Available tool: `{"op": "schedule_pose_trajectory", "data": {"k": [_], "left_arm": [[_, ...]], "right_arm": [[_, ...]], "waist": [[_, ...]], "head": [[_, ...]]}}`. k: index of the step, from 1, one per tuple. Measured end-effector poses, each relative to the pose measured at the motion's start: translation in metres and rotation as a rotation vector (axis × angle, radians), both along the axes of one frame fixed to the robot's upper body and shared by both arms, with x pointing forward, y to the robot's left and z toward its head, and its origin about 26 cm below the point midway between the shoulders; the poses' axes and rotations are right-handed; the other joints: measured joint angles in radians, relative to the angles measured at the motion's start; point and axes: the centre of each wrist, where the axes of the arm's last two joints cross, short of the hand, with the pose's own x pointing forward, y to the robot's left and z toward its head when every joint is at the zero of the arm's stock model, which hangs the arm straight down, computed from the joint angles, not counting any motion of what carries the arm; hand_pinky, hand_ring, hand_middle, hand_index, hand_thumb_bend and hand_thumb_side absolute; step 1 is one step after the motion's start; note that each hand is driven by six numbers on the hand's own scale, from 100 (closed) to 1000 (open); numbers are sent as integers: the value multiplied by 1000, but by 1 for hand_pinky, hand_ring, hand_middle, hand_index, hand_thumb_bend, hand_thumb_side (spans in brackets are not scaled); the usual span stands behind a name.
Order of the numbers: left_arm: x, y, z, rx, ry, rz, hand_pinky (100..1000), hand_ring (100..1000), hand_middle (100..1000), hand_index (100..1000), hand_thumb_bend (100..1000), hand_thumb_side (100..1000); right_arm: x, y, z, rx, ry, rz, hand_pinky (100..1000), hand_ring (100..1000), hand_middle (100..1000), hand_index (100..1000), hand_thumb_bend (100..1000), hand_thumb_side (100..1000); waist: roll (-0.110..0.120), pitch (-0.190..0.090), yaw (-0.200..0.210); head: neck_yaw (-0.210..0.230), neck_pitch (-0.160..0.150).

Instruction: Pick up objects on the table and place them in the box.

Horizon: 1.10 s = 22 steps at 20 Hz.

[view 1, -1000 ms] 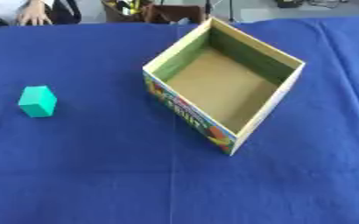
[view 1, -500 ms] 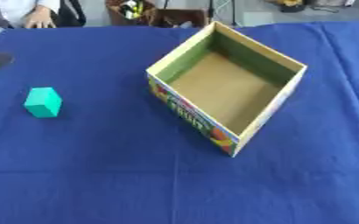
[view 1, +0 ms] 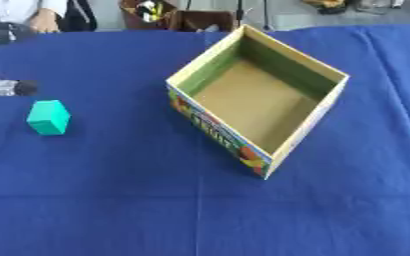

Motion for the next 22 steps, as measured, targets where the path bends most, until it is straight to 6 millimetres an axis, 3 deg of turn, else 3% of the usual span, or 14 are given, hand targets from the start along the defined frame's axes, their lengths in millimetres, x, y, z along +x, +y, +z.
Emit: {"op": "schedule_pose_trajectory", "data": {"k": [6, 12, 22], "left_arm": [[4, 9, -3, 87, 64, 42, 904, 927, 988, 1000, 879, 759], [9, 12, -2, 132, 134, 47, 912, 929, 989, 1000, 886, 746], [23, 12, -13, 112, 168, 67, 880, 889, 901, 1000, 866, 716]], "right_arm": [[0, 0, 0, -3, 2, 3, 843, 863, 735, 846, 100, 793], [0, 1, -1, -6, 8, 9, 844, 863, 734, 844, 100, 790], [1, 5, 0, -4, 7, 14, 845, 864, 733, 843, 100, 785]], "waist": [[0, 5, -5], [-3, 17, -7], [-4, 39, -22]], "head": [[1, -7], [9, -15], [22, -30]]}}
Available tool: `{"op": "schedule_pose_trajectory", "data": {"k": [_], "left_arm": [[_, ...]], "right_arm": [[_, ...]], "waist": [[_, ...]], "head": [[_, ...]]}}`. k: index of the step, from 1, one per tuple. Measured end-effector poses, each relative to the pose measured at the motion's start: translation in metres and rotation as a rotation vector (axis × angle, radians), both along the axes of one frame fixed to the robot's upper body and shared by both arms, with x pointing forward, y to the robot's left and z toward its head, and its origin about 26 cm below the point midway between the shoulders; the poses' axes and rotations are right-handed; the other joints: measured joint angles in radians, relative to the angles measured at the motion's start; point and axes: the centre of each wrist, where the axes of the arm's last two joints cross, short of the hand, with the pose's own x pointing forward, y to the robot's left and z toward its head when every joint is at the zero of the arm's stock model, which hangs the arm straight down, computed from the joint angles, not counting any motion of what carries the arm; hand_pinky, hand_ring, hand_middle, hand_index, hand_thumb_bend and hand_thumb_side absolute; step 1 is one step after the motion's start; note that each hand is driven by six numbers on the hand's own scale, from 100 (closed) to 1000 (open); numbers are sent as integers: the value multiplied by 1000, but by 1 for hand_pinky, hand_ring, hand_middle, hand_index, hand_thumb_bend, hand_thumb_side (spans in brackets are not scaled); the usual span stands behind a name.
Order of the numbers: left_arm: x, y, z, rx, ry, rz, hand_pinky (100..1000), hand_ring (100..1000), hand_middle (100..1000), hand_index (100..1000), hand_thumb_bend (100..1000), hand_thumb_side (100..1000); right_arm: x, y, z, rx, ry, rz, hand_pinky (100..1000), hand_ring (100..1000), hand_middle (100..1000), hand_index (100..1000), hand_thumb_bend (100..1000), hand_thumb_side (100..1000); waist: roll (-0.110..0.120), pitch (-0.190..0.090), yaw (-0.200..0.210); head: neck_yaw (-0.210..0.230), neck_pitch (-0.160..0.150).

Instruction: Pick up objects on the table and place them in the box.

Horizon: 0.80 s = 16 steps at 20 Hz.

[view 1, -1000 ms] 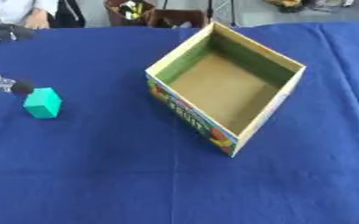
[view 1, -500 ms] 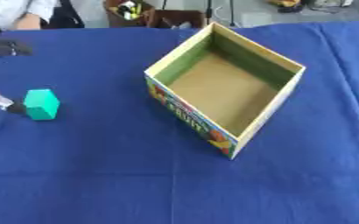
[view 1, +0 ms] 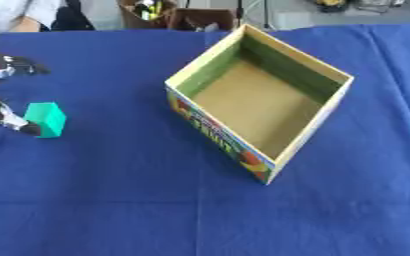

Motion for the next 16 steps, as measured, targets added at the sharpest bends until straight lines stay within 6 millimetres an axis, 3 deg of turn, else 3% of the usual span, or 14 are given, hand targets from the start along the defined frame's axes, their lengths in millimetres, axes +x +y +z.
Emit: {"op": "schedule_pose_trajectory", "data": {"k": [2, 16], "left_arm": [[1, 2, -3, -5, 7, 5, 876, 879, 865, 1000, 852, 707], [5, 7, -14, -2, 66, 50, 853, 855, 833, 969, 745, 692]], "right_arm": [[0, 0, 0, -2, 0, -1, 846, 864, 733, 843, 100, 784], [1, 3, 1, -3, -3, 5, 847, 864, 732, 842, 100, 783]], "waist": [[0, 4, 0], [-2, 18, -7]], "head": [[1, -4], [5, -6]]}}
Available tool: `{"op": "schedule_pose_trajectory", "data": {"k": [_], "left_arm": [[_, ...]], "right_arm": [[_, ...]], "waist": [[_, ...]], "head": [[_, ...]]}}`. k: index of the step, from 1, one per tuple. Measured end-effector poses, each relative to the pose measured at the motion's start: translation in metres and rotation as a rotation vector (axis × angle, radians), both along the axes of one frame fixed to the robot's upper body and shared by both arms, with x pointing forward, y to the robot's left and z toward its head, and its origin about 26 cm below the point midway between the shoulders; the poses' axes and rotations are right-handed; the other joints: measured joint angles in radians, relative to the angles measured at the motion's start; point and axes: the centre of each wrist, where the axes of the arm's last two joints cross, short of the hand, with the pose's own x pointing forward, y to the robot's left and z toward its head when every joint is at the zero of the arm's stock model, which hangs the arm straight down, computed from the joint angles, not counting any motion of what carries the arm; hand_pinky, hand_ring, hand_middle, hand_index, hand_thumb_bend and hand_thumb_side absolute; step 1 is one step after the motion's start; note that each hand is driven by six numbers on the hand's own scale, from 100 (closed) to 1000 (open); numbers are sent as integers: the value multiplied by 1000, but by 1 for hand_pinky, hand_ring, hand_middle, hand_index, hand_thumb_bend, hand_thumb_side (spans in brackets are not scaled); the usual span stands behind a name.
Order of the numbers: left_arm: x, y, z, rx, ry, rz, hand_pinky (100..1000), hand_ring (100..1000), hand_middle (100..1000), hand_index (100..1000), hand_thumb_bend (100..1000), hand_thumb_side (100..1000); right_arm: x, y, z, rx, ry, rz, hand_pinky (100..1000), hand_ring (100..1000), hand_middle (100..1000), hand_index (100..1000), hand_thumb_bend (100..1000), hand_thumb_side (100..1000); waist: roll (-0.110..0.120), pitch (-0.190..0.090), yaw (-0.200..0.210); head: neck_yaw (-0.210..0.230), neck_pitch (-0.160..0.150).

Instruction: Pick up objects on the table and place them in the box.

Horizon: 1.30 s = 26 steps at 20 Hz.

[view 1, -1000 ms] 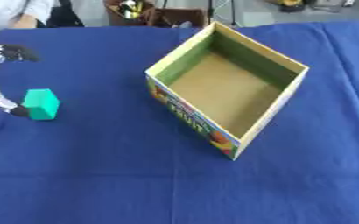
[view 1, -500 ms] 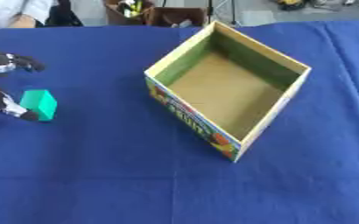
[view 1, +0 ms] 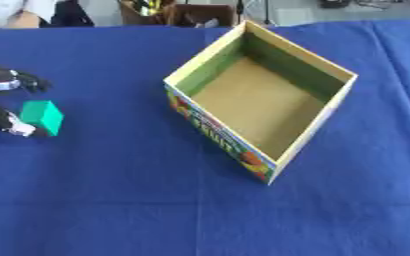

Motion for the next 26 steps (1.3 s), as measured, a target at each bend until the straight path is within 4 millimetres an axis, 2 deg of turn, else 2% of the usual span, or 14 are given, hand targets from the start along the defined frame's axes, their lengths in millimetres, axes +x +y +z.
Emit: {"op": "schedule_pose_trajectory", "data": {"k": [9, 12, 17, 21, 26], "left_arm": [[0, 4, -6, 30, 2, 3, 819, 831, 803, 940, 642, 654], [0, 6, -10, 33, 16, 12, 817, 828, 814, 952, 542, 619], [0, 5, -13, 42, 31, 22, 804, 823, 825, 968, 501, 612], [0, 5, -13, 52, 32, 26, 780, 778, 749, 938, 473, 612], [0, 6, -13, 51, -2, 11, 696, 696, 598, 805, 370, 605]], "right_arm": [[0, 0, 0, 2, 0, -1, 848, 864, 732, 842, 100, 783], [0, 0, 0, 3, 0, -1, 848, 864, 732, 842, 100, 785], [0, 1, 0, 6, 0, -1, 849, 864, 730, 842, 100, 782], [0, 1, -1, 9, 4, -1, 850, 864, 728, 837, 100, 782], [0, 1, -1, 10, 5, -1, 850, 864, 727, 836, 100, 783]], "waist": [[0, 1, -5], [0, 1, -6], [0, 1, -6], [0, 1, -7], [-1, 2, -8]], "head": [[1, -8], [1, -9], [1, -12], [1, -16], [1, -17]]}}
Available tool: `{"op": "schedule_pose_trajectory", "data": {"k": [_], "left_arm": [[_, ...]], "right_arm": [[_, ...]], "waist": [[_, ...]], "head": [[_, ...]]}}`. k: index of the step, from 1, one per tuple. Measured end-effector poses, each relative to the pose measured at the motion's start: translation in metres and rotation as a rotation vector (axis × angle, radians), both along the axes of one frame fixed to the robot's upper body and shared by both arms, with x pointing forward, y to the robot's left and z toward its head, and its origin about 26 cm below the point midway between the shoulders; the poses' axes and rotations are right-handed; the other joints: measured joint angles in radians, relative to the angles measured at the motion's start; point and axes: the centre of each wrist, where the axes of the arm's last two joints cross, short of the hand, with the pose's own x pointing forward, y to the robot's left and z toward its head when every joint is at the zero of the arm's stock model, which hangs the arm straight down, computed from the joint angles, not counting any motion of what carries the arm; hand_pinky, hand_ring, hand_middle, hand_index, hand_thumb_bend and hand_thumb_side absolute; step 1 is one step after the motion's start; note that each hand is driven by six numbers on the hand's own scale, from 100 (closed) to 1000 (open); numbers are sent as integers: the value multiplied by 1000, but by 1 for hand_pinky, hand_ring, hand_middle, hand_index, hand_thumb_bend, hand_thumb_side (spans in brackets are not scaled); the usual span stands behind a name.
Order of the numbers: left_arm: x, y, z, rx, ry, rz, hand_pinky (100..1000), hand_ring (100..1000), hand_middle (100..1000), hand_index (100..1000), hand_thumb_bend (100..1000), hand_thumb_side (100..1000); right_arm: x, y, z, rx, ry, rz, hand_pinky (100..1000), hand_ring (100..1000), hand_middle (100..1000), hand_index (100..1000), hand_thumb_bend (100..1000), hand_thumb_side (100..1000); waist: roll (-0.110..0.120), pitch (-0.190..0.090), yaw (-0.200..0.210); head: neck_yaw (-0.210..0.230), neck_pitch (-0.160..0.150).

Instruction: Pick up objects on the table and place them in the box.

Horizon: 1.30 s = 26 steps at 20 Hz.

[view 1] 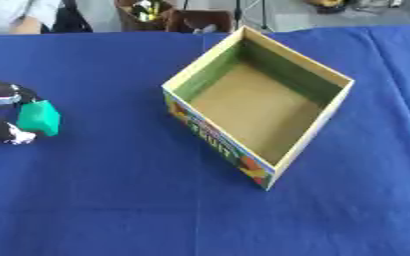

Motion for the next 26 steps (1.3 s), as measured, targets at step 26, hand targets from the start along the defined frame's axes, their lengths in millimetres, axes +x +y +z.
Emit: {"op": "schedule_pose_trajectory", "data": {"k": [26], "left_arm": [[2, -25, 34, -97, -366, -105, 467, 512, 378, 568, 100, 694]], "right_arm": [[-2, -3, -2, 11, 15, -14, 852, 862, 726, 837, 100, 783]], "waist": [[4, -35, 13]], "head": [[0, 10]]}}
